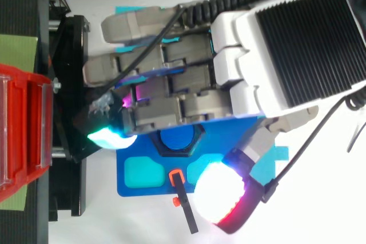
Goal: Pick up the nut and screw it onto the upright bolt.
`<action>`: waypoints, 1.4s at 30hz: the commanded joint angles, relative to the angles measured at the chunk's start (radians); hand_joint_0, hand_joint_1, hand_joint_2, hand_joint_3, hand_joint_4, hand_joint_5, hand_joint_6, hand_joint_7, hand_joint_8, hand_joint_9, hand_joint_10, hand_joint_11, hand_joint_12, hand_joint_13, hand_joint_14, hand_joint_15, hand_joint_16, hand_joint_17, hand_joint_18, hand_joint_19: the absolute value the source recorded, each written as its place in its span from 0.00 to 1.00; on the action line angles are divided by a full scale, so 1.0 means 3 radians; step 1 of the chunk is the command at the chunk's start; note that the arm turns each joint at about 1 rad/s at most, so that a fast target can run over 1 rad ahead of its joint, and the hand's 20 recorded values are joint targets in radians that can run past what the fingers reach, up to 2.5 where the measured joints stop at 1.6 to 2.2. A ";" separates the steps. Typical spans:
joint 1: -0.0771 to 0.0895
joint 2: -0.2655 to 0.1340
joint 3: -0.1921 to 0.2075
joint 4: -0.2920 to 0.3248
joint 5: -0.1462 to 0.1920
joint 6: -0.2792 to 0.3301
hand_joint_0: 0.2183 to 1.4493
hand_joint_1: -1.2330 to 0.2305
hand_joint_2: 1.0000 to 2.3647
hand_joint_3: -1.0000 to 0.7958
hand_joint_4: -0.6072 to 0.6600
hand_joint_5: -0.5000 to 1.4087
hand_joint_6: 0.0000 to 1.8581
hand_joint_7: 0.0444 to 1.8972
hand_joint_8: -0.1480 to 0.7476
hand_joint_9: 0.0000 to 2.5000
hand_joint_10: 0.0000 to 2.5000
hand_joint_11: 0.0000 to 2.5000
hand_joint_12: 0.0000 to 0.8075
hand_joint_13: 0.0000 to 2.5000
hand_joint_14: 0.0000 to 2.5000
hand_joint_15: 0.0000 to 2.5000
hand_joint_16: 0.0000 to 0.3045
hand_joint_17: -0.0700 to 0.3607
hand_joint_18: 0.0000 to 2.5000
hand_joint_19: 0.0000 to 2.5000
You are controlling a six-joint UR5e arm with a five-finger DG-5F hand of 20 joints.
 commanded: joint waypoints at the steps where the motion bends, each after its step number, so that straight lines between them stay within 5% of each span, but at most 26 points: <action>1: 0.0025 -0.0001 -0.0098 0.0101 0.0040 0.0016 0.23 0.81 0.00 0.28 0.59 0.17 0.27 0.30 0.37 0.16 0.00 0.00 0.40 0.03 0.00 0.00 0.13 0.36 0.00 0.00; 7: 0.0036 -0.0001 -0.0201 0.0203 0.0071 0.0016 0.22 0.88 0.00 0.28 0.58 0.16 0.27 0.30 0.36 0.08 0.00 0.00 0.43 0.00 0.00 0.00 0.14 0.38 0.00 0.00; 18: 0.0036 -0.0001 -0.0328 0.0224 0.0132 0.0001 0.22 0.89 0.00 0.28 0.61 0.18 0.27 0.32 0.38 0.09 0.00 0.00 0.43 0.00 0.00 0.00 0.14 0.39 0.00 0.00; 42: -0.0036 -0.0001 -0.0344 0.0147 0.0132 -0.0005 0.22 0.86 0.00 0.28 0.64 0.21 0.27 0.43 0.41 0.14 0.00 0.00 0.42 0.03 0.00 0.00 0.13 0.38 0.00 0.00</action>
